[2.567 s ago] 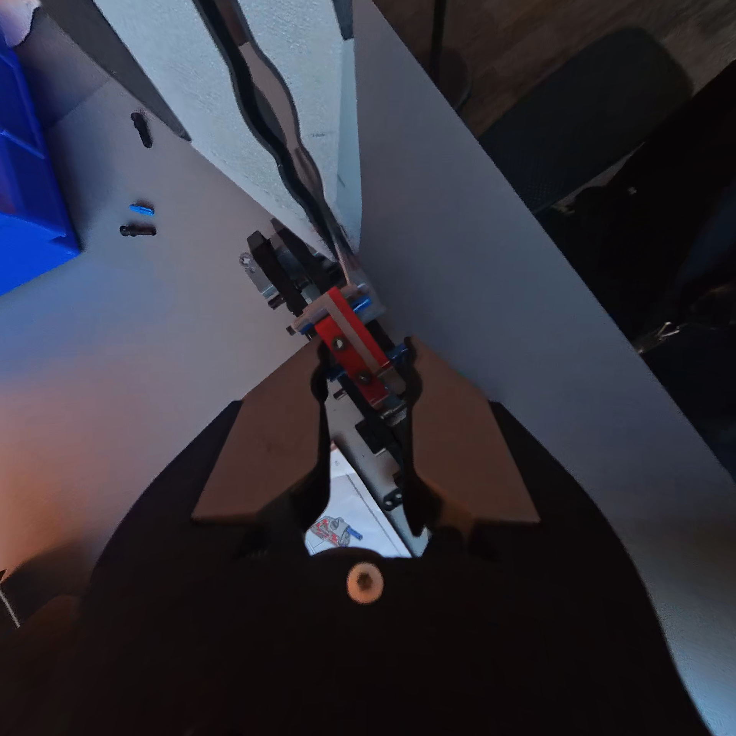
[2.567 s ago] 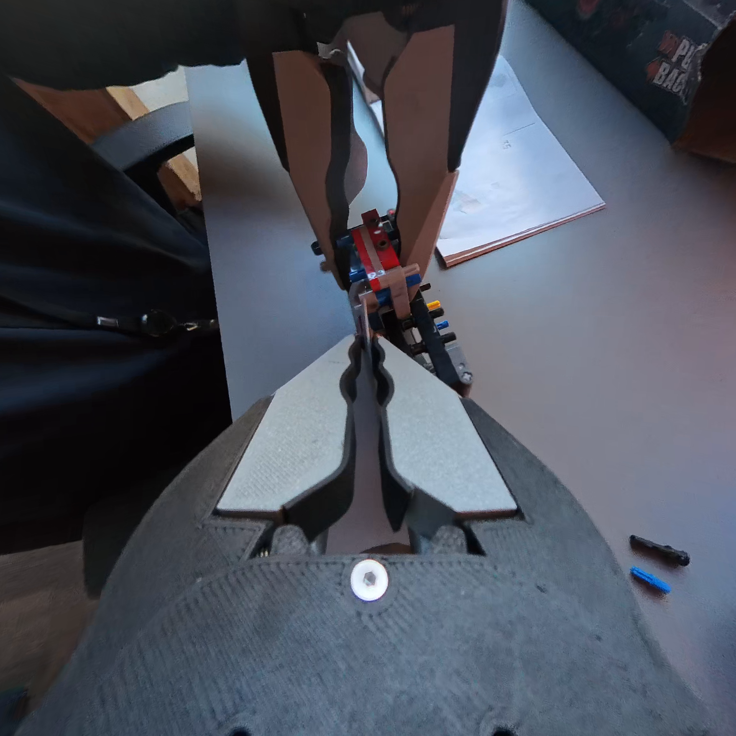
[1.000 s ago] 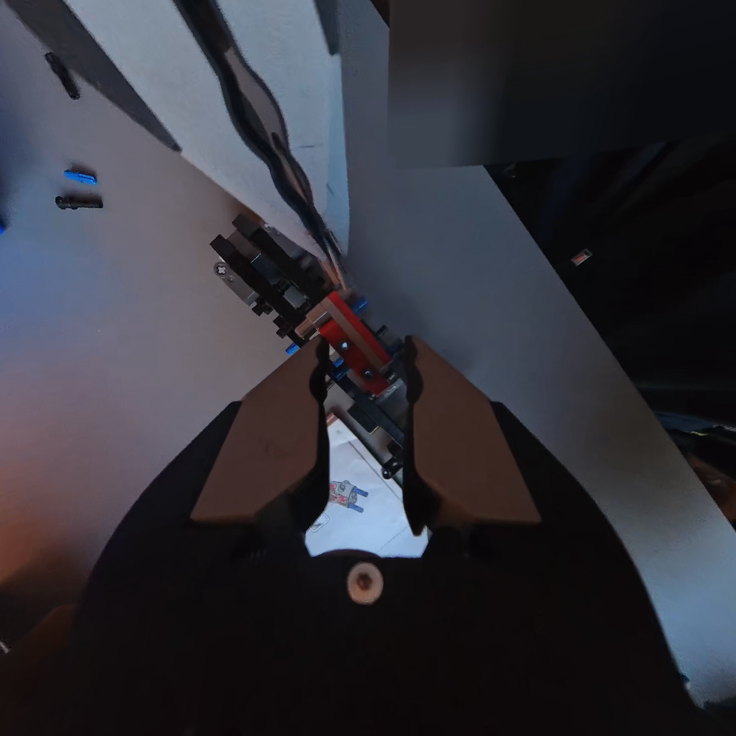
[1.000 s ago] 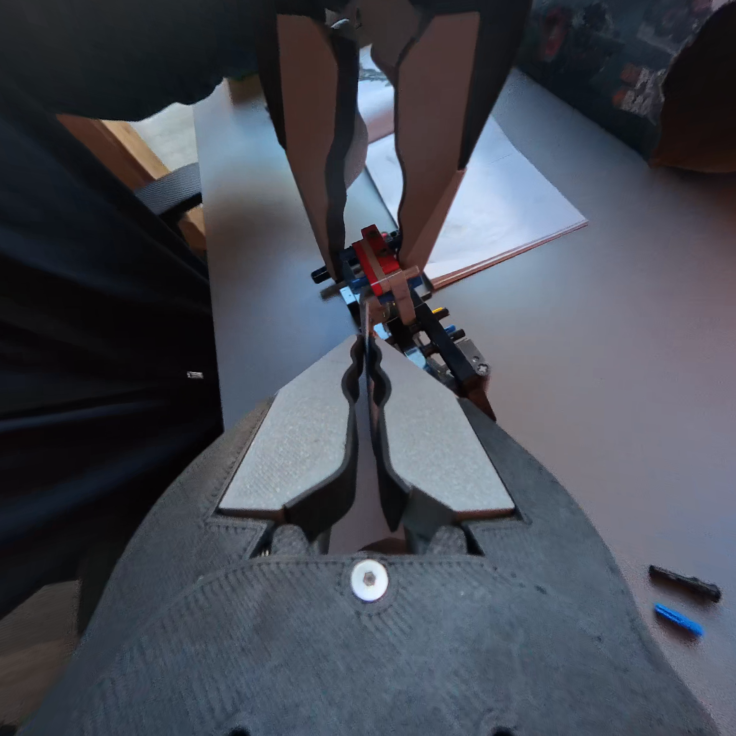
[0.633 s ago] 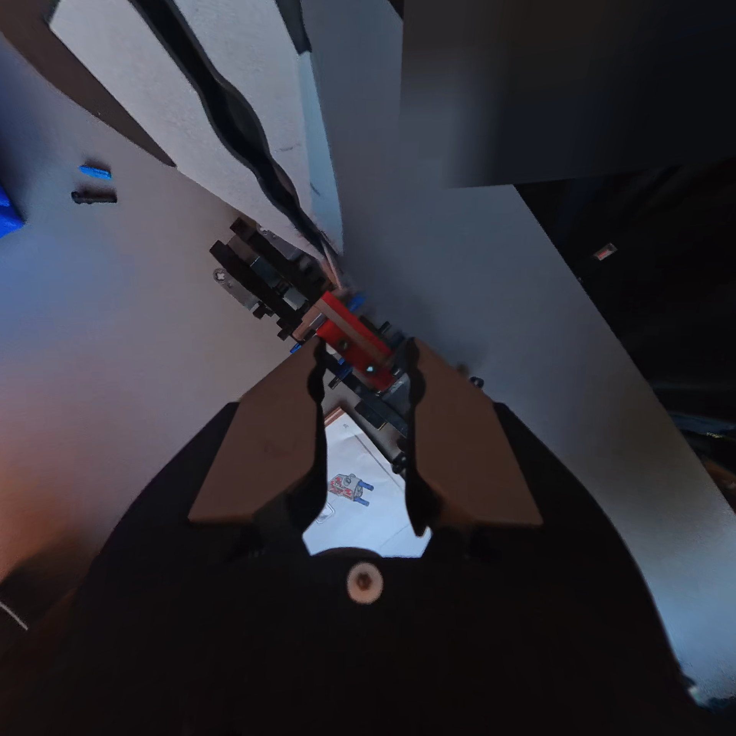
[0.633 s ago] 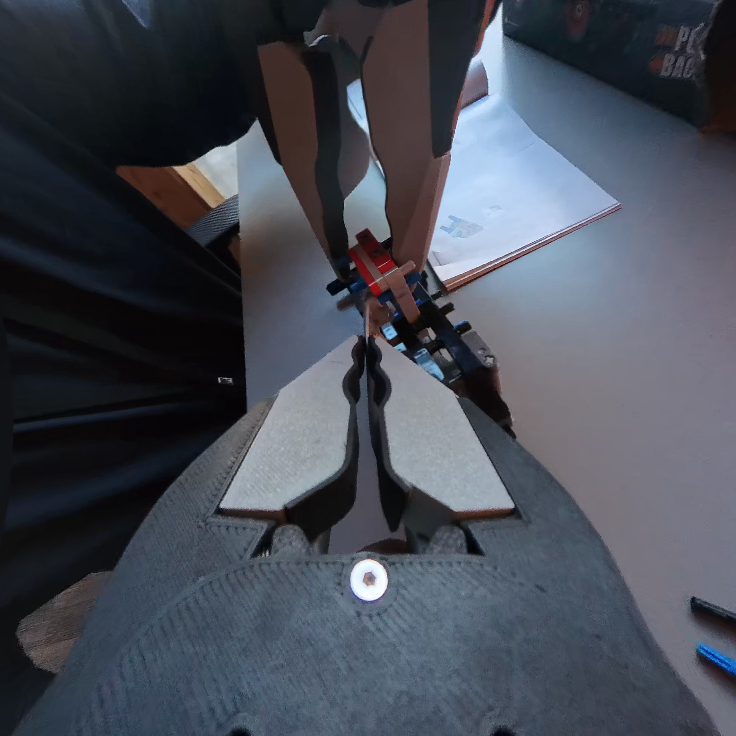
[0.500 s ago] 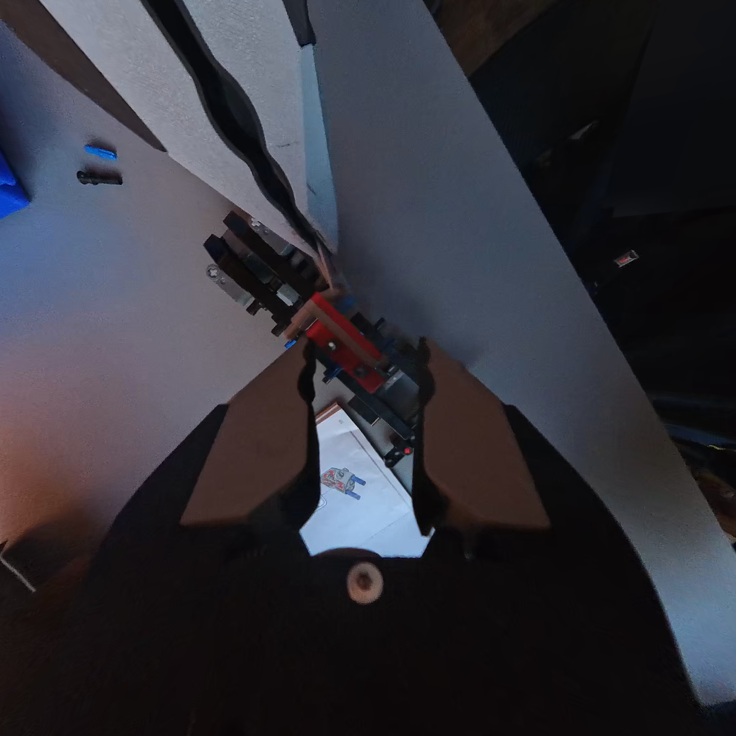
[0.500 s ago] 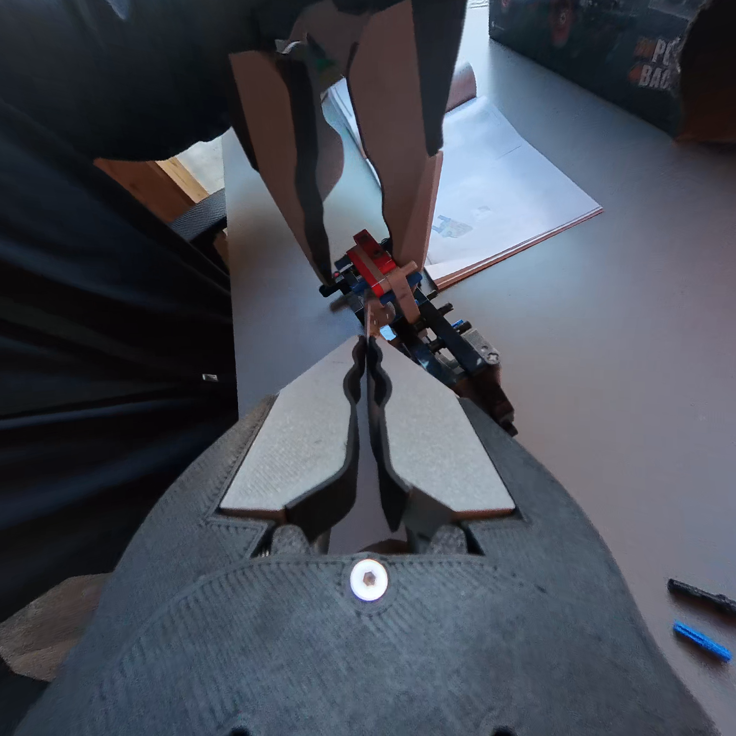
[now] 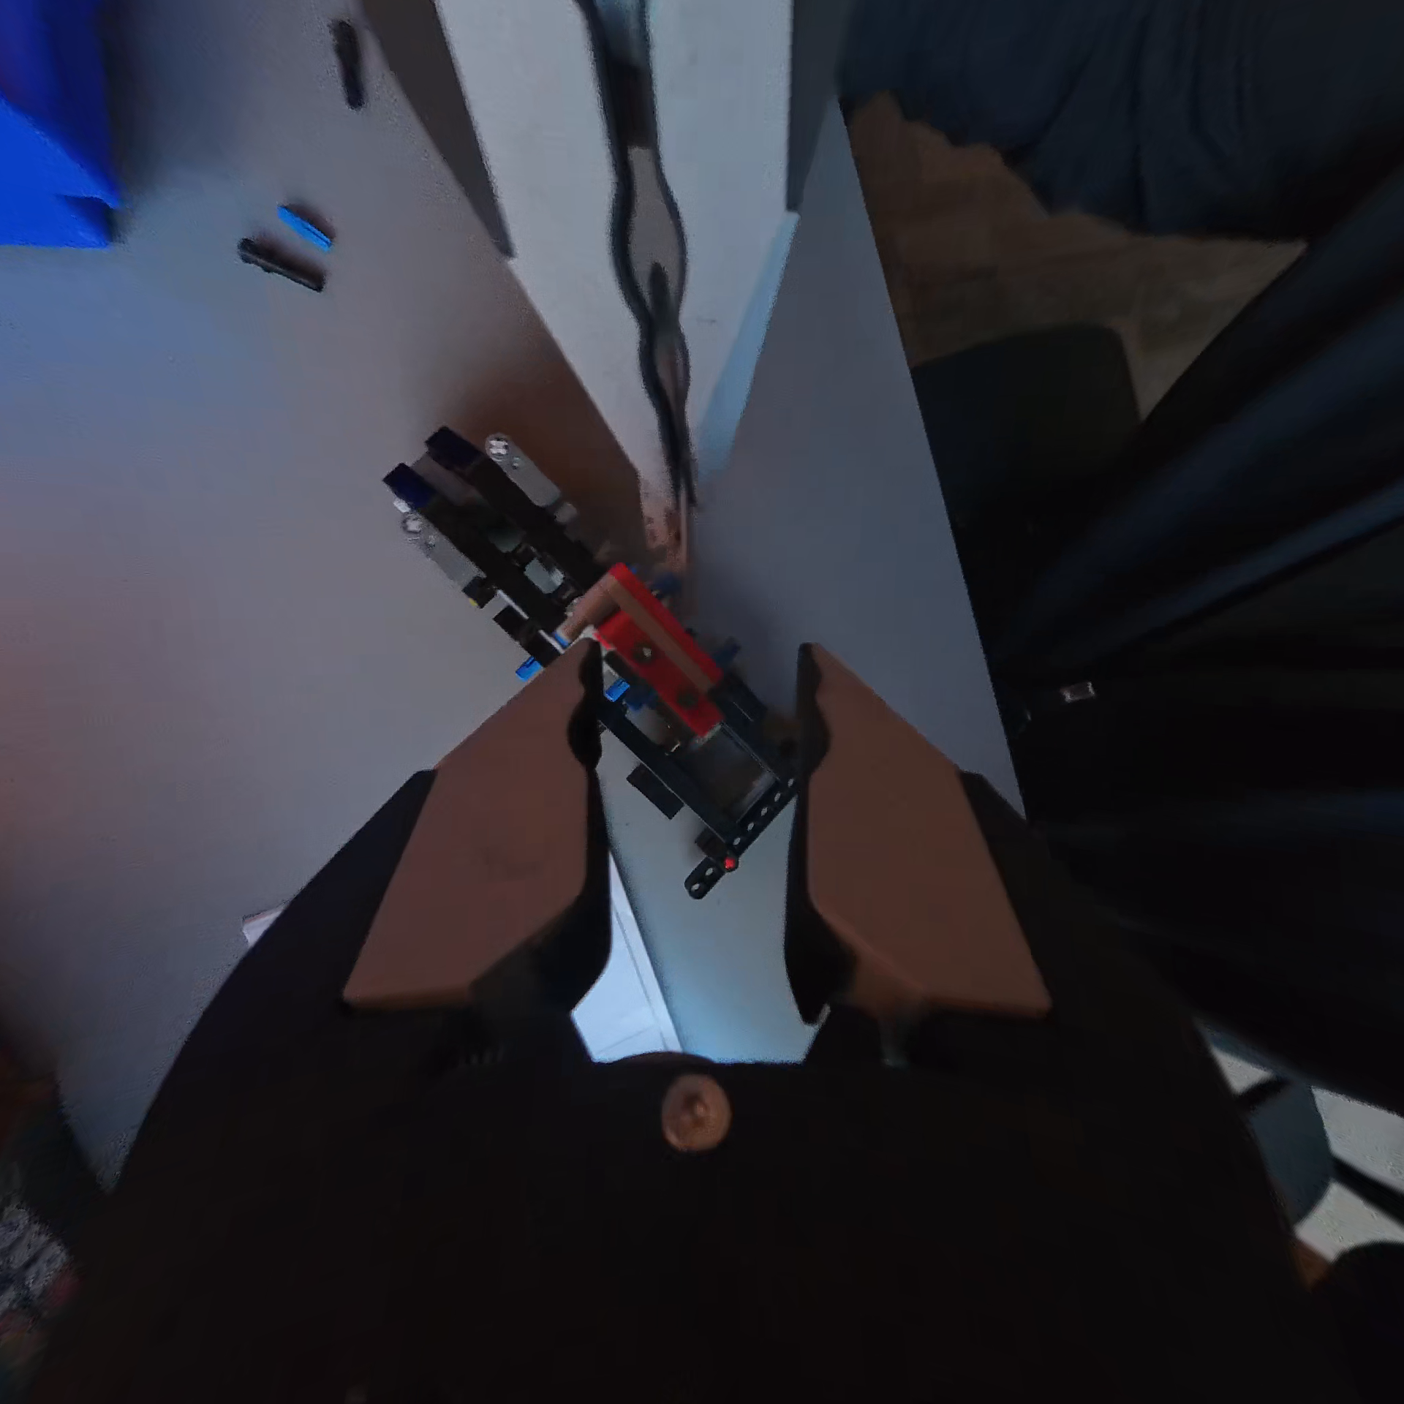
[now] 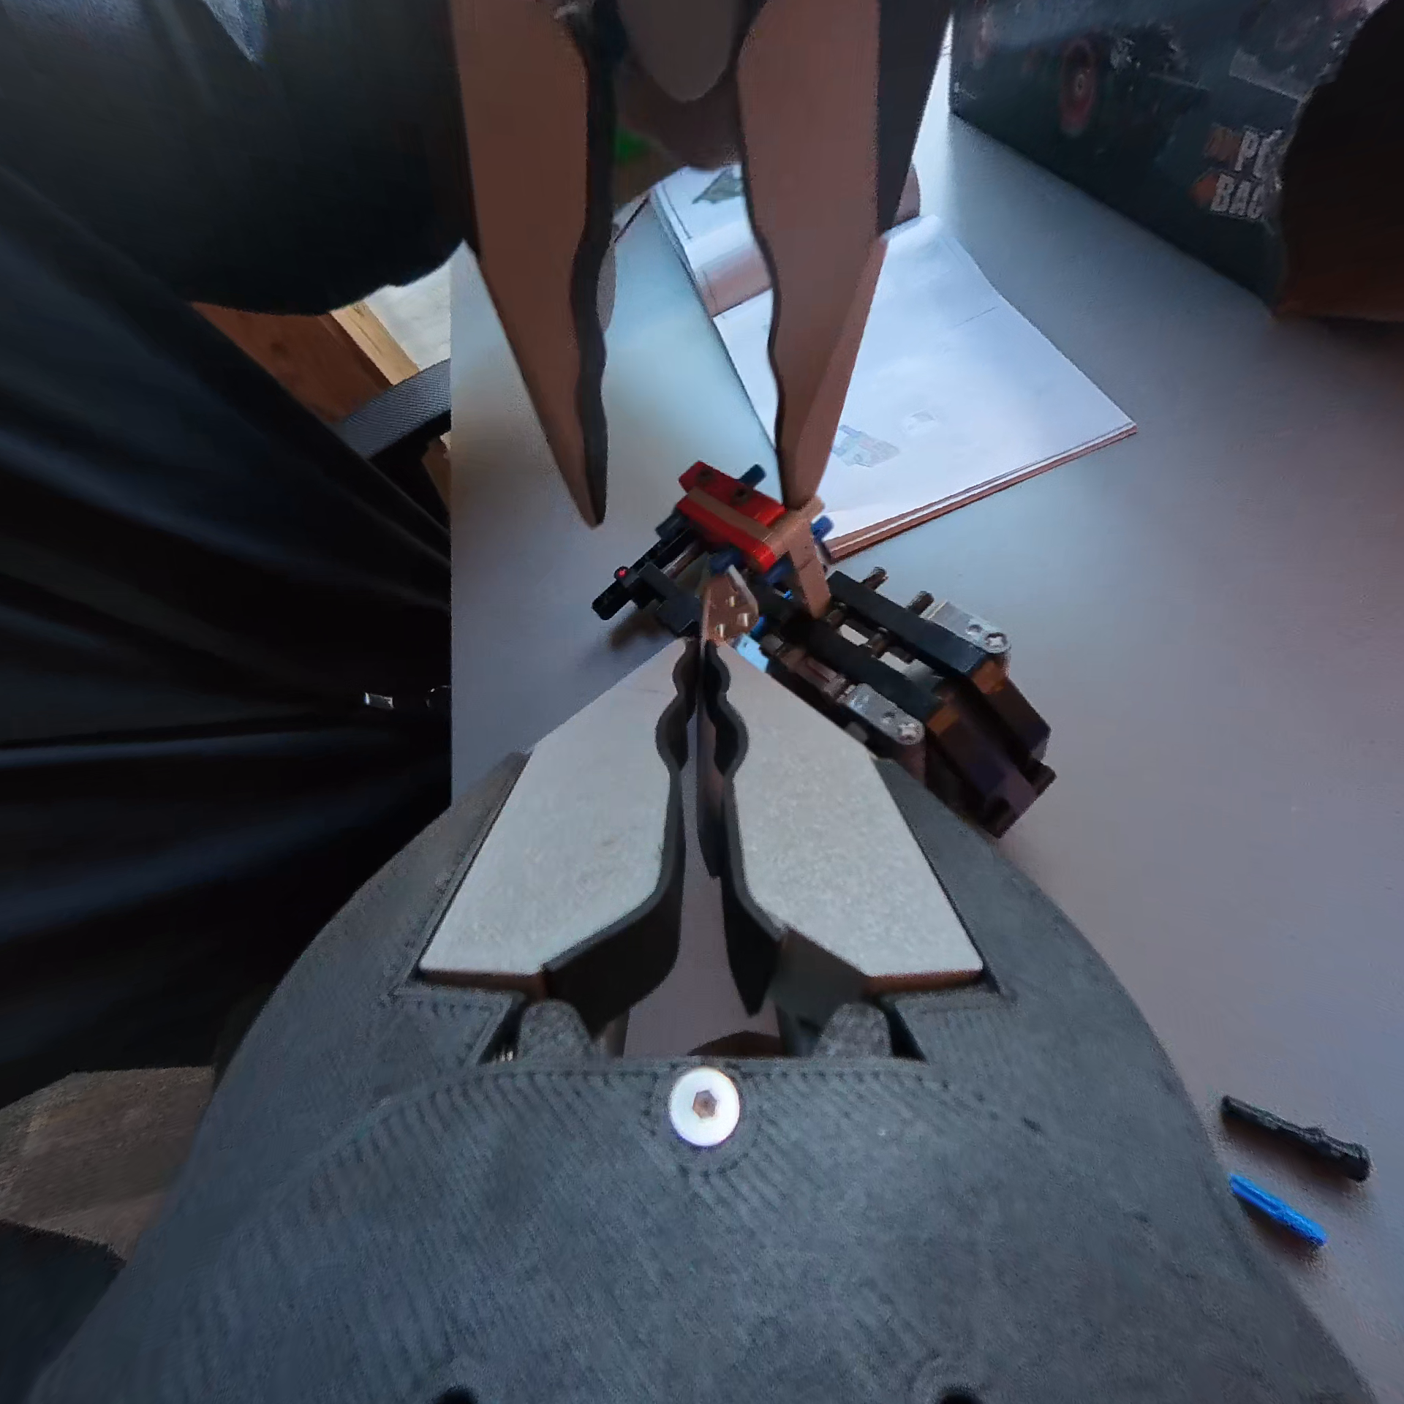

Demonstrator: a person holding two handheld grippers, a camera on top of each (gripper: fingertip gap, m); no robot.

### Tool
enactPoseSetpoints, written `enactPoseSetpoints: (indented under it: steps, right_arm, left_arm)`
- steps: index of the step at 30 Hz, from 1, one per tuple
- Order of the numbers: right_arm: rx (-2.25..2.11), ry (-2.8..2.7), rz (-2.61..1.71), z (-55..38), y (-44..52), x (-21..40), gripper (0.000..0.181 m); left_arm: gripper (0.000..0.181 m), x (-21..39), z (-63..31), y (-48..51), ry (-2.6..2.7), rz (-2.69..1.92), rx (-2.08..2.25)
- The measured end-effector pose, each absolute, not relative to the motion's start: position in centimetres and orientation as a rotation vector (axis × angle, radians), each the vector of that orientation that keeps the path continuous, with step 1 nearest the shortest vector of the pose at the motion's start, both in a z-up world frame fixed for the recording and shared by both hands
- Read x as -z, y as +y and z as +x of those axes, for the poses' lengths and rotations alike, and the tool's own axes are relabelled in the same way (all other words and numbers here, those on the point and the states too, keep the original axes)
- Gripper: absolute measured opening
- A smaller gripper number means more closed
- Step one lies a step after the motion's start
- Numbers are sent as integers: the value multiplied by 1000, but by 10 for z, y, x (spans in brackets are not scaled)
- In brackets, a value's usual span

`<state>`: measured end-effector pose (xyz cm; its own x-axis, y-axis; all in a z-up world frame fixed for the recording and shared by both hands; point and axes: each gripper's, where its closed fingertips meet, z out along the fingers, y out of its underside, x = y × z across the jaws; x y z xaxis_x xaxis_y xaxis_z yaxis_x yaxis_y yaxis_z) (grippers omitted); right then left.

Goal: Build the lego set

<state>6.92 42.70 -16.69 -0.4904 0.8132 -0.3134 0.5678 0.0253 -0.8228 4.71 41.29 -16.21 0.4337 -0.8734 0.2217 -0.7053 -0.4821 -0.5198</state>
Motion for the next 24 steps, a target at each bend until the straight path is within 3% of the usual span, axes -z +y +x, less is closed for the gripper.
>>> enactPoseSetpoints:
  steps: [6, 12, 15, 24]
  right_arm:
    - [-1510, -1951, -1427, 88, 428, 159, 0]
    - [-1699, -1853, -1705, 113, 419, 185, 0]
    - [-1613, -1858, -1766, 115, 408, 201, 0]
    - [-1571, -1749, -1608, 107, 367, 171, 0]
  left_arm:
    - [48, 163, 46, 423, 1143, -2340, 513]
    - [41, 169, 46, 427, 1187, -2324, 429]
    - [30, 170, 44, 411, 1403, -2313, 518]
    - [27, 172, 23, 372, 2039, -2134, 543]
